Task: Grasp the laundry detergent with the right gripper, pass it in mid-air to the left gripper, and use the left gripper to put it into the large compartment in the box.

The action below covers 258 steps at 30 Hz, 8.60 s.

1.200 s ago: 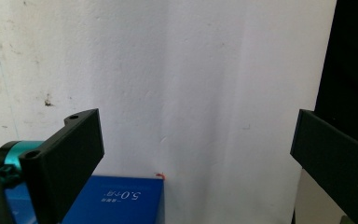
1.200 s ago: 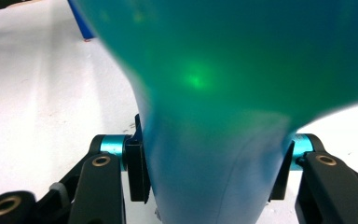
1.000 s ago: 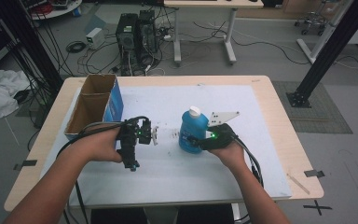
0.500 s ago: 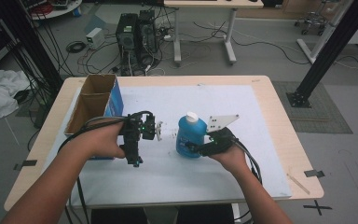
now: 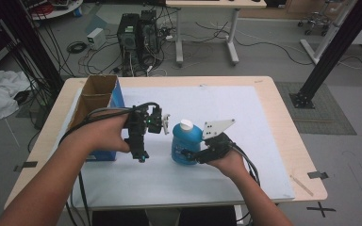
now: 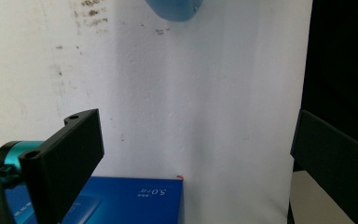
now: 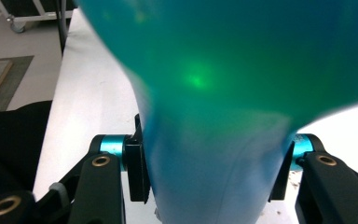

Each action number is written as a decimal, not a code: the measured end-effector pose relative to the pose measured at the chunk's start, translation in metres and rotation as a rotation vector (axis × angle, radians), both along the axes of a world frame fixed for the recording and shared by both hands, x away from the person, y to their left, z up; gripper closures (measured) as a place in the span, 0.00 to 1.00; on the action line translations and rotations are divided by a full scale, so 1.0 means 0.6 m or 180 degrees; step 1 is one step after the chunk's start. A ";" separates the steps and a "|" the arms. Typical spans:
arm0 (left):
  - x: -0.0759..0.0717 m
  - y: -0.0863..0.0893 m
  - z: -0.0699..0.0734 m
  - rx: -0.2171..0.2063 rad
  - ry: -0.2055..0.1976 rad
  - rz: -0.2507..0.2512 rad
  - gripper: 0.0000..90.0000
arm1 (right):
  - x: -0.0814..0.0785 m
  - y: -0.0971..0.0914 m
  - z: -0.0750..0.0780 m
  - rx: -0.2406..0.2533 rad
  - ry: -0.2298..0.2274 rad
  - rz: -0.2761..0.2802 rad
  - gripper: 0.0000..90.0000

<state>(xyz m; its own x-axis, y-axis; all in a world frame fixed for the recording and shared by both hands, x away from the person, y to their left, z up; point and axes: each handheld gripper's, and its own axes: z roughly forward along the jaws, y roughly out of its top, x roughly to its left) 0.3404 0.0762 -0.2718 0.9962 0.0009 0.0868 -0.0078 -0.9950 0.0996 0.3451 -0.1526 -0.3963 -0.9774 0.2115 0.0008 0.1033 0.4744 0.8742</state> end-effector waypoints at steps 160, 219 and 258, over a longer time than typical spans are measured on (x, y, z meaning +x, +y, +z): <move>0.006 -0.074 0.041 0.0232 0.0077 0.0030 0.43 | -0.002 0.039 0.033 -0.0116 0.0145 0.0293 0.25; 0.072 0.117 0.247 -0.0008 0.0262 0.1854 0.42 | 0.035 0.028 0.089 -0.1593 0.0417 0.0221 0.14; 0.141 0.282 0.187 0.0161 0.0175 0.2773 0.42 | 0.046 0.039 0.075 -0.1664 0.0481 0.0192 0.14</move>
